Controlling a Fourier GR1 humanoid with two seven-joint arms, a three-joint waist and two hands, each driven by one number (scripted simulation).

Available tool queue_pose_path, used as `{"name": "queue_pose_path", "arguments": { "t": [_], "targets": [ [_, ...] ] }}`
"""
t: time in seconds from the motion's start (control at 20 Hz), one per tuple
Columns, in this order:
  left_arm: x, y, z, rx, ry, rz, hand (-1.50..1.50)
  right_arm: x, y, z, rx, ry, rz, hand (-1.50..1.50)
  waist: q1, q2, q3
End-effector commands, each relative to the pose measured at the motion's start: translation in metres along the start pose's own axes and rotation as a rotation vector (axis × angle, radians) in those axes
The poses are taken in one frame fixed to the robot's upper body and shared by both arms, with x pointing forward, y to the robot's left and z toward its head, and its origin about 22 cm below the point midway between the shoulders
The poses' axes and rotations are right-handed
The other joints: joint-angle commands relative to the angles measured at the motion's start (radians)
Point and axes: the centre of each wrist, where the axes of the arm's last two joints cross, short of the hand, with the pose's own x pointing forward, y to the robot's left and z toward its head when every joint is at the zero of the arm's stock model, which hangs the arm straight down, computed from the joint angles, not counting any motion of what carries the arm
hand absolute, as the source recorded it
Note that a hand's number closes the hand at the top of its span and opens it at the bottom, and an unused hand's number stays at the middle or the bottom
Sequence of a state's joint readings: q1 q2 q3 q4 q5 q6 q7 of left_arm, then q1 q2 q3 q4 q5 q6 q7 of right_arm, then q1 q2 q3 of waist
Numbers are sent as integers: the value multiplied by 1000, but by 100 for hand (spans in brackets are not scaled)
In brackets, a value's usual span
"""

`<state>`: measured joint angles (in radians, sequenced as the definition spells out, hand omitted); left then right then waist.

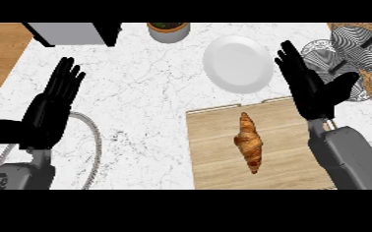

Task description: Pick the croissant from the tray and place it in the tiered basket

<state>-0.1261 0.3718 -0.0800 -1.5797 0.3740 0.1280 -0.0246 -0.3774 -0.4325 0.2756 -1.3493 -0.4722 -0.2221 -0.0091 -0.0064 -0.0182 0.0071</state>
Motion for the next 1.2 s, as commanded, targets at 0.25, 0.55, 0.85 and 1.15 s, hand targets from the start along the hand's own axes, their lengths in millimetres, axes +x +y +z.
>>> {"name": "queue_pose_path", "arguments": {
  "t": [0.25,0.55,0.85,1.15],
  "targets": [
    [-82,21,70,236,363,-215,0,66,-62,19,-389,-355,332,150,-72,-1,-12],
    [-97,0,96,221,420,-168,0,-10,-70,70,-1044,-159,127,-150,-81,-4,-7],
    [-95,-10,73,183,388,-196,0,12,-20,153,-860,-126,175,-150,-39,10,-11],
    [-98,-22,70,179,382,-206,0,-2,-13,192,-567,255,367,-150,-20,21,-19]
  ]
}}
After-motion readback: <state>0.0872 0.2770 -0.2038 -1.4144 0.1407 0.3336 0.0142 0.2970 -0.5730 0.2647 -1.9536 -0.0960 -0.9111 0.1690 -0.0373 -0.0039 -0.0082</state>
